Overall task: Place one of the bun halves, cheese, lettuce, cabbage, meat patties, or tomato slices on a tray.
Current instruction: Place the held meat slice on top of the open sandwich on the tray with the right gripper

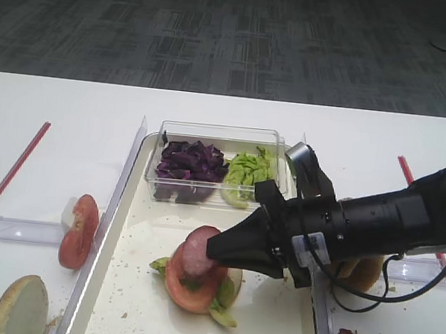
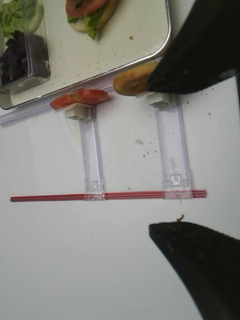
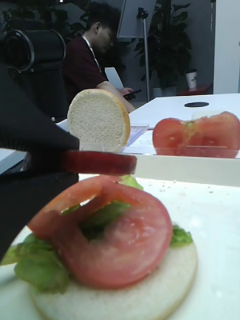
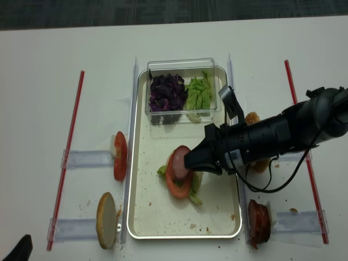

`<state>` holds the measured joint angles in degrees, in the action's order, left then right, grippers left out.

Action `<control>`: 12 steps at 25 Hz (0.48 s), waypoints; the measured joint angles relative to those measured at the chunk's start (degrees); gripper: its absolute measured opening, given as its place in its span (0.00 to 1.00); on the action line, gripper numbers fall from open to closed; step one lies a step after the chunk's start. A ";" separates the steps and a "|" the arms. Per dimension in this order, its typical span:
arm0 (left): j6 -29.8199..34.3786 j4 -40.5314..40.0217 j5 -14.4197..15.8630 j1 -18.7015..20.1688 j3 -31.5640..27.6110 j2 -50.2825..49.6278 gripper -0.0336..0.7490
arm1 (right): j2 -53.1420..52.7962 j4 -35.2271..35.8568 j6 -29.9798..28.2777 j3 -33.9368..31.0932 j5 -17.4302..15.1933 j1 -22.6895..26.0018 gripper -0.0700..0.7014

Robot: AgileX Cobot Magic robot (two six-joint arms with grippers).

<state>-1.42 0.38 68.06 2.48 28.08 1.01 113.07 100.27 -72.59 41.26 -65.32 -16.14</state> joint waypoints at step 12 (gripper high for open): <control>0.00 0.00 0.00 0.00 0.00 0.00 0.67 | 0.00 0.79 0.12 0.00 0.00 -3.42 0.26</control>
<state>-1.42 0.38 68.06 2.48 28.08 1.01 113.07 101.06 -72.47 41.26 -65.32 -19.56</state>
